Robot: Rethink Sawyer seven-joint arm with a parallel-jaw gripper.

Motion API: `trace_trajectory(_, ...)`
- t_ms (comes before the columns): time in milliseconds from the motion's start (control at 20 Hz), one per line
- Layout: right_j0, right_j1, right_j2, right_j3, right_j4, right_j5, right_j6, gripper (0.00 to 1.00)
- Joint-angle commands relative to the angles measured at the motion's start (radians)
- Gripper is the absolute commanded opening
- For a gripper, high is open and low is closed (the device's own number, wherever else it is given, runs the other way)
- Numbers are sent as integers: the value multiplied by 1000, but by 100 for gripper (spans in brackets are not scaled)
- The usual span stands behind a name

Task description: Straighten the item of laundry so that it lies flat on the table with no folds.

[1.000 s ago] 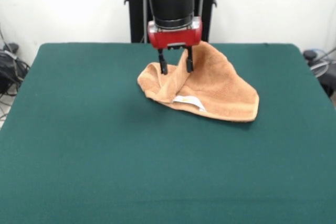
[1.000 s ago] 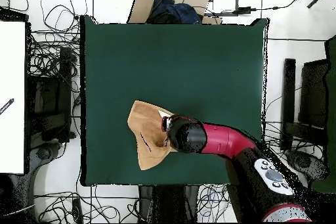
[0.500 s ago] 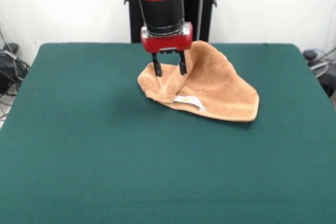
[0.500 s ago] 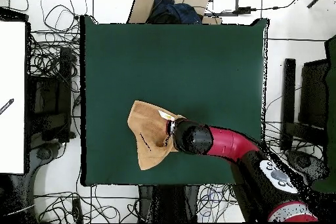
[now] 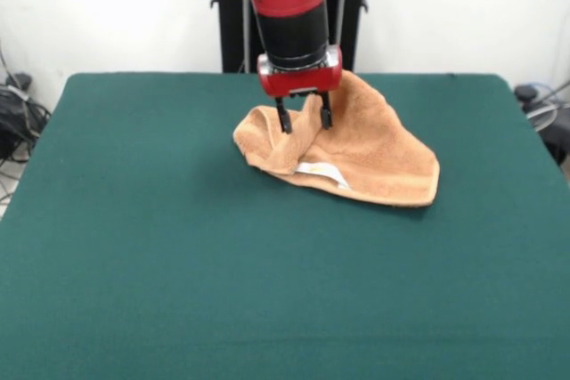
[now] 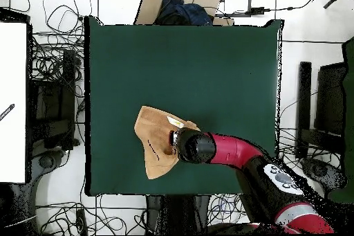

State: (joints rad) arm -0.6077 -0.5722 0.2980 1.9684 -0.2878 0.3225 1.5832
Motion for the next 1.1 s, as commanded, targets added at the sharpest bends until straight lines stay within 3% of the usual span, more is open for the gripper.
trace_trajectory(50, 21, 40, -4, -62, -50, -54, 78, 100)
trace_trajectory(1100, -16, 35, 14, -81, -89, -32, 47, 100)
